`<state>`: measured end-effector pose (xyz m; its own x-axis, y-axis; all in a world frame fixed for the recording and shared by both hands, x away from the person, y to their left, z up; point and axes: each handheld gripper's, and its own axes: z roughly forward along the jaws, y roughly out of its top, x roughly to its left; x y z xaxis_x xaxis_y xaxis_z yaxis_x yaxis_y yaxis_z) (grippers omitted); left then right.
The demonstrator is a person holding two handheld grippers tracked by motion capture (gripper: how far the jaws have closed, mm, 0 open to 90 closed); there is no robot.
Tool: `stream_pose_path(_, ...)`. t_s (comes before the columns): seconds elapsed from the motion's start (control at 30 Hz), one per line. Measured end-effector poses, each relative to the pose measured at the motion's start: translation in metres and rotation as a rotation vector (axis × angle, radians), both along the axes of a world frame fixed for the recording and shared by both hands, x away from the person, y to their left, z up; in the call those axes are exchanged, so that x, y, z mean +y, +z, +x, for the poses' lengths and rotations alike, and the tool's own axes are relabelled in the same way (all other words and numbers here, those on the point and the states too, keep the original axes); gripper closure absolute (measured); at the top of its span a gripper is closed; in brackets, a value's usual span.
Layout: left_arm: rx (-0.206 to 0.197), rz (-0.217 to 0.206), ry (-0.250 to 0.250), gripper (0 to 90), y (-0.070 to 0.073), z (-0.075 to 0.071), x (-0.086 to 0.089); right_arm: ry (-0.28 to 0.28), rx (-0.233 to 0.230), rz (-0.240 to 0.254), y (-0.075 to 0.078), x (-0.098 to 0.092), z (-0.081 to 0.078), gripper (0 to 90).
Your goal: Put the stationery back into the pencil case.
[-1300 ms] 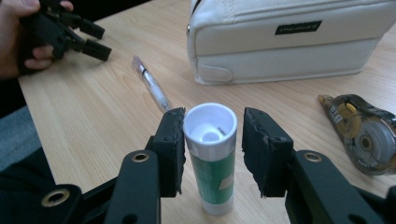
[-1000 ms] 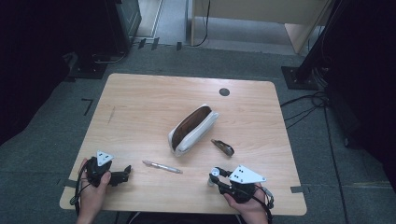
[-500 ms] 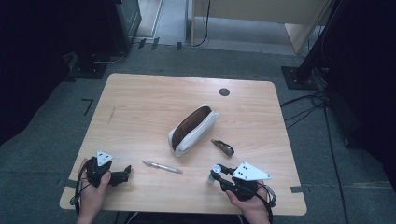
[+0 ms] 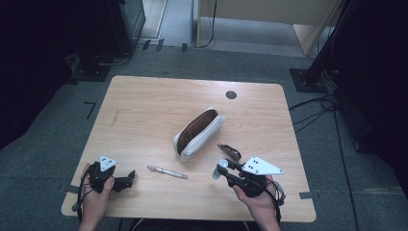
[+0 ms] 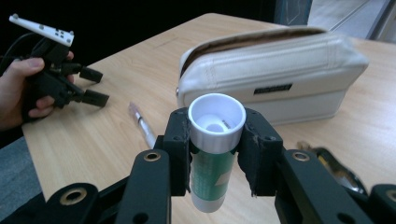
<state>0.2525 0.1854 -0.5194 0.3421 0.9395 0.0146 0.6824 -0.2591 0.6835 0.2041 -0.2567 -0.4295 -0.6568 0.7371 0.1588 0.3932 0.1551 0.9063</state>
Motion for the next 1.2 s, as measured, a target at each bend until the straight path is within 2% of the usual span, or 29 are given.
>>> stream_pose_path(0.17,0.001,0.000,-0.003,0.0,0.000,0.000,0.000,0.008,-0.024,0.013,0.018,0.005,0.009,66.3)
stream_pose_path(0.27,0.001,0.000,-0.003,0.0,0.000,0.000,0.000,0.011,-0.022,0.024,0.025,0.008,0.014,66.3)
stream_pose_path(0.67,0.003,0.001,-0.006,0.0,0.000,0.000,0.000,0.015,-0.049,0.021,0.046,0.021,0.036,66.3)
stream_pose_path(0.9,0.002,0.001,-0.006,0.0,0.000,0.000,0.000,0.024,-0.076,0.018,0.056,0.032,0.046,66.3)
stream_pose_path(1.2,0.003,0.002,-0.008,0.0,0.000,0.000,0.000,0.024,-0.087,0.028,0.062,0.040,0.059,66.3)
